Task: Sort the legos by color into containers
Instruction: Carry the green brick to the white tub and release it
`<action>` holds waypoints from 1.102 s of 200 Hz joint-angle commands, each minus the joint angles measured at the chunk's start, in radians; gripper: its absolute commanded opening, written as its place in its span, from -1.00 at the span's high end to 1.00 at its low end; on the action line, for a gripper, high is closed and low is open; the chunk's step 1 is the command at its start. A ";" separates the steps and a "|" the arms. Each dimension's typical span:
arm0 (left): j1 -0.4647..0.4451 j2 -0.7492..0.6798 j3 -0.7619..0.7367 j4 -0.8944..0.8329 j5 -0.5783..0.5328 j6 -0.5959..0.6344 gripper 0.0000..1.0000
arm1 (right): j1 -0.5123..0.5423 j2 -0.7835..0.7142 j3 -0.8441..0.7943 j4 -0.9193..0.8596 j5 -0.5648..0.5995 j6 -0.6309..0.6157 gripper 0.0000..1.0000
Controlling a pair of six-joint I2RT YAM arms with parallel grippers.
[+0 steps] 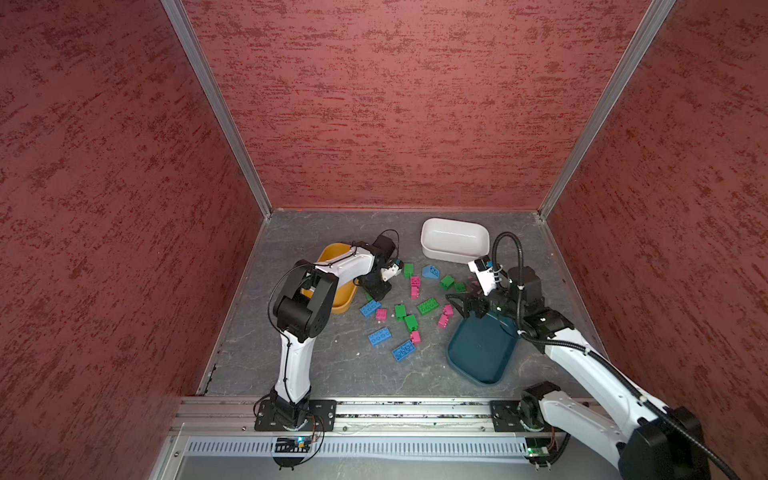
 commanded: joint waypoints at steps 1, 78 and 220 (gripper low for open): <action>0.004 0.024 0.016 -0.020 0.008 0.005 0.23 | 0.009 -0.013 -0.009 0.000 -0.007 -0.013 -0.98; -0.010 -0.051 0.132 -0.061 0.088 -0.101 0.42 | 0.008 -0.035 0.001 -0.003 0.070 0.000 -0.98; -0.066 0.210 0.633 0.255 0.276 -0.442 0.41 | -0.040 -0.007 0.096 -0.030 0.309 0.049 -0.98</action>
